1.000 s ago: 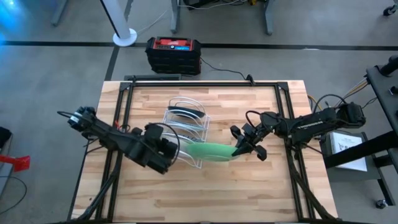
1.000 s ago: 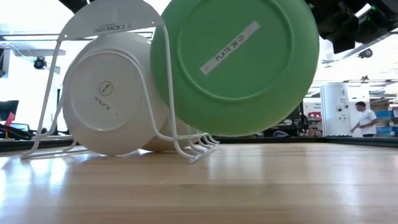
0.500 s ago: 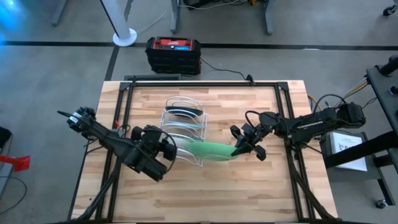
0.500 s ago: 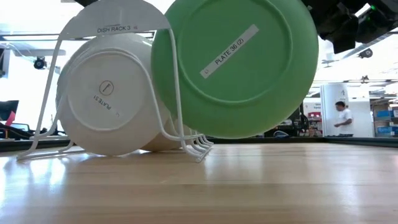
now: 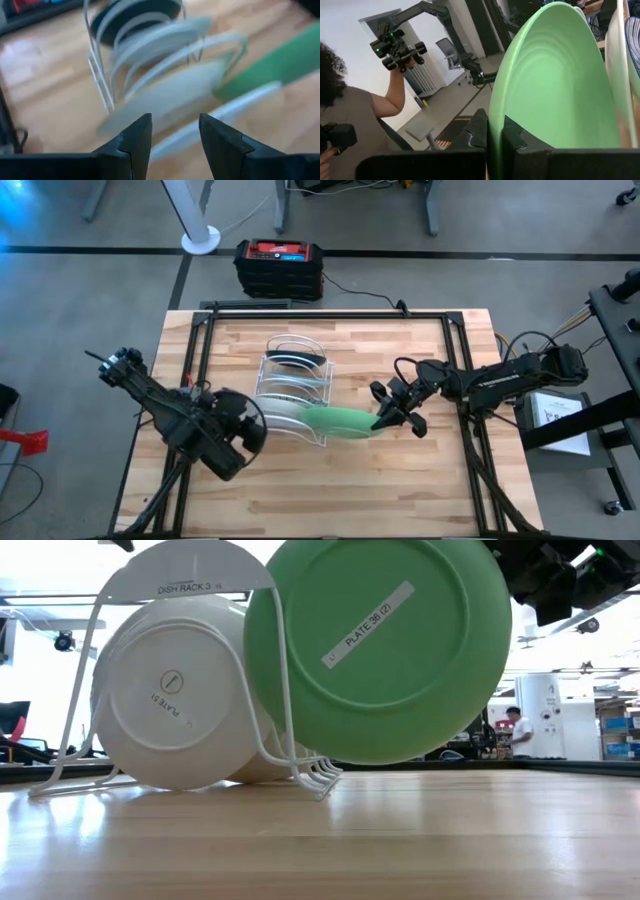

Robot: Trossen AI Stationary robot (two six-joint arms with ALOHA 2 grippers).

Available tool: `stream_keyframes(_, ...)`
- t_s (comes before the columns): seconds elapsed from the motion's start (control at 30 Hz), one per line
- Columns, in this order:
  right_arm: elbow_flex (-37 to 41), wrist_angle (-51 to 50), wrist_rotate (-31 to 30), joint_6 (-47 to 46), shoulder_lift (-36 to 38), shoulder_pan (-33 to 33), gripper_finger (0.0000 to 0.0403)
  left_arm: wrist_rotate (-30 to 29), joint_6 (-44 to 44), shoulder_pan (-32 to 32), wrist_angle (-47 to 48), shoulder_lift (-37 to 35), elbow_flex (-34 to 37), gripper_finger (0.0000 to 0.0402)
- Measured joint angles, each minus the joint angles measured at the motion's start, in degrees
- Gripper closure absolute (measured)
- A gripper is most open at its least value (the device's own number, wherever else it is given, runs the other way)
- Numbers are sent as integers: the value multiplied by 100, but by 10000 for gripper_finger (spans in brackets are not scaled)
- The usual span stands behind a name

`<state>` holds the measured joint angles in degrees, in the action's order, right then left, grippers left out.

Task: Sort dishes
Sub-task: Put the green plate in the dish rack

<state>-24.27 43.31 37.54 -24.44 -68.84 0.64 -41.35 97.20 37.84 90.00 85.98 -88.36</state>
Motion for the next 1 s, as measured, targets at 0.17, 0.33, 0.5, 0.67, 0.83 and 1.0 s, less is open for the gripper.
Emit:
stream_keyframes(0.17,-97,-29,-15,-207,0,2,403,941,118,25,-1,-40,122,248)
stream_keyframes(0.33,-275,-197,-15,-274,0,2,403,1604,489,40,-2,-40,491,248)
stream_keyframes(0.5,-475,-608,-4,-135,0,2,403,2019,903,65,0,-25,958,248)
stream_keyframes(0.67,-613,-922,1,-36,0,2,403,2047,1152,77,3,-25,1250,248)
stream_keyframes(0.83,-629,-1012,-2,51,2,2,403,1823,1460,75,2,-7,1608,248)
stream_keyframes(1.0,-629,-1010,-4,30,2,2,403,1809,1642,77,-271,54,1852,248)
